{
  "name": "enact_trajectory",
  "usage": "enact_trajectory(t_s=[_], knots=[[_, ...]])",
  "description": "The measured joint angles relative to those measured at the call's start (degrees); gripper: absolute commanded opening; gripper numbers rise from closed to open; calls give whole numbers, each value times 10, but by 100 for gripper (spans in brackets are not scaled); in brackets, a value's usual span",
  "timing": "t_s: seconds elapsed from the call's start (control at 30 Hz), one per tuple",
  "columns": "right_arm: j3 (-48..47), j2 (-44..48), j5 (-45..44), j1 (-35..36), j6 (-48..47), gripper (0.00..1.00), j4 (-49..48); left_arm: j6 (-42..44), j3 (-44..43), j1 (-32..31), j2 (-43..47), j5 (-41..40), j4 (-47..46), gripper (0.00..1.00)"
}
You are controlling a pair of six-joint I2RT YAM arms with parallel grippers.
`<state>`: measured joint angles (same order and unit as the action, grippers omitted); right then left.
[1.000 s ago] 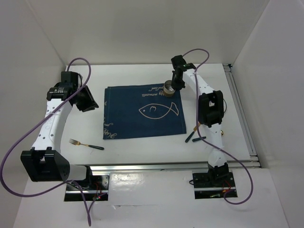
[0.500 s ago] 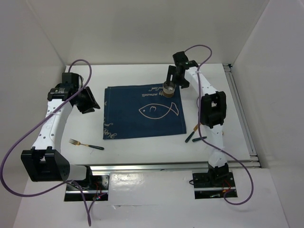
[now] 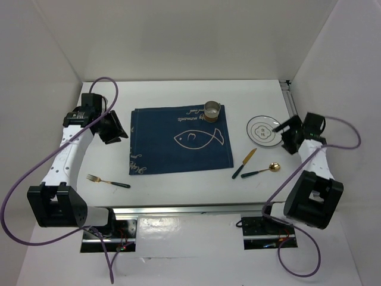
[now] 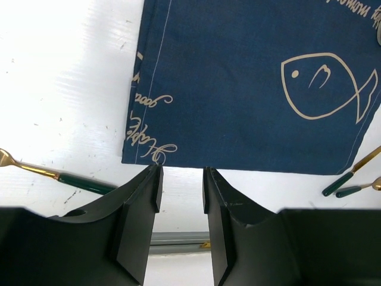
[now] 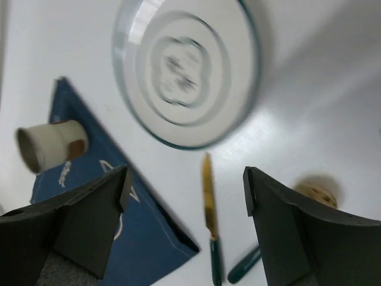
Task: Set the dinner table for one person
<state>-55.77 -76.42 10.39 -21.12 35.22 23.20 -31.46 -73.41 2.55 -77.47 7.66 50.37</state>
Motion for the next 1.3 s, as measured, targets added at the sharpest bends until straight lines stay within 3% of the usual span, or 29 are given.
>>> enact_trajectory(t_s=[0.2,0.43,0.77,0.87,0.97,1.0,1.13,1.3], knots=[[152,-12,93,-72,53,87,-33,0,1,-7,0,1,-10,50],[152,-62,118,-74,76,80,-123,0,1,-7,0,1,-12,50],[109,-163,95,-46,101,67,-174,0,1,-7,-4,1,-16,50],[79,-194,72,-18,108,57,-184,0,1,-7,-4,1,-15,50],[66,-207,50,3,120,35,-191,0,1,-7,-4,1,-15,50],[64,-209,44,7,123,22,-192,0,1,-7,-4,1,-15,50],[50,-208,17,16,141,0,-193,0,1,-7,-4,1,-15,50],[47,-176,-3,18,146,0,-184,0,0,-7,-4,1,-15,50]])
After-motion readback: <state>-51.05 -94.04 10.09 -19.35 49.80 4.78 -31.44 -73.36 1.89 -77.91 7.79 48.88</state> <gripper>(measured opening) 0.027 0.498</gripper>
